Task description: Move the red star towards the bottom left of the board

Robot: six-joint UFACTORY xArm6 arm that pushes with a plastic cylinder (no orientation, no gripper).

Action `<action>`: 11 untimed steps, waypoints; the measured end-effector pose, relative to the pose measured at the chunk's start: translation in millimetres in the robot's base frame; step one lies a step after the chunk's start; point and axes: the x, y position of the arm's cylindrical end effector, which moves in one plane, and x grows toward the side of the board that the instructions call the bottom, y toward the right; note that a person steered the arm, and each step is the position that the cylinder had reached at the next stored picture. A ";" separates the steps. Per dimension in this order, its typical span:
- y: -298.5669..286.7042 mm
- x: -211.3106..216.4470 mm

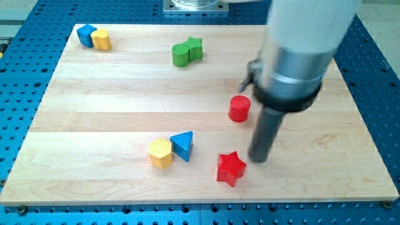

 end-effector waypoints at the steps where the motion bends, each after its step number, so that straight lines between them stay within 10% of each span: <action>1: -35.2 30.5; 3: -12.7 48.5; 11: -360.8 -21.1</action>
